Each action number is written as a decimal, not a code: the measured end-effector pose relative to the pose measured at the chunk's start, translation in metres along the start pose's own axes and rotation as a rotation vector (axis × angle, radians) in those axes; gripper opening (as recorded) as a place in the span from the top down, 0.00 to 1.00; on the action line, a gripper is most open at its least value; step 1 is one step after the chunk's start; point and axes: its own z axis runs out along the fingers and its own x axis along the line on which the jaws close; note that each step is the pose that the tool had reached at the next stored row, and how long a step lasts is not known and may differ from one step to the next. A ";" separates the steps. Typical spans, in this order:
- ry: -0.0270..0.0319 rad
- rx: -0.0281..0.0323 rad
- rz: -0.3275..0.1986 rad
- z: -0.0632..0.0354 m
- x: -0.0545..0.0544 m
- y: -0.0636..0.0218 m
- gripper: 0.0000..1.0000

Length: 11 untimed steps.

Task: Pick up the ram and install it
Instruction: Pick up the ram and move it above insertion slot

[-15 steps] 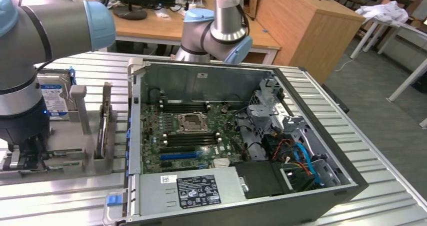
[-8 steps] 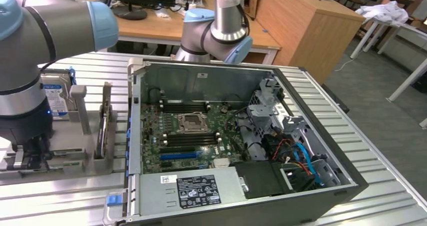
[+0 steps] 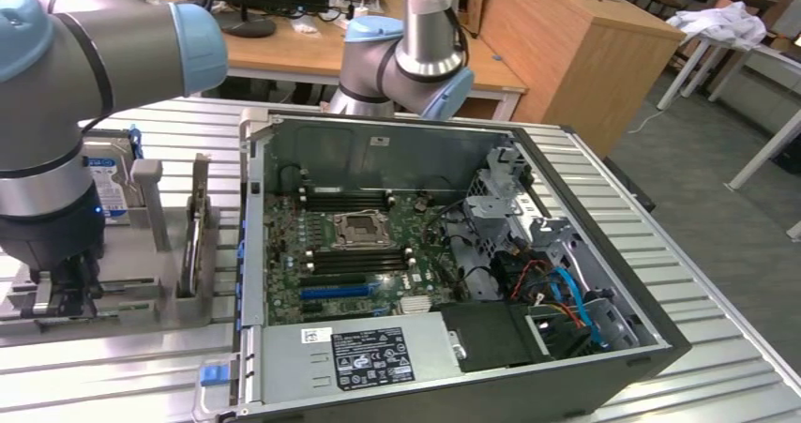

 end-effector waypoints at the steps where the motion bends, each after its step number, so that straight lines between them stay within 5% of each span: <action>1: 0.0000 0.0000 0.000 0.0000 0.000 -0.0015 0.70; 11: 0.0000 -0.0001 -0.001 0.0001 0.000 -0.0045 0.70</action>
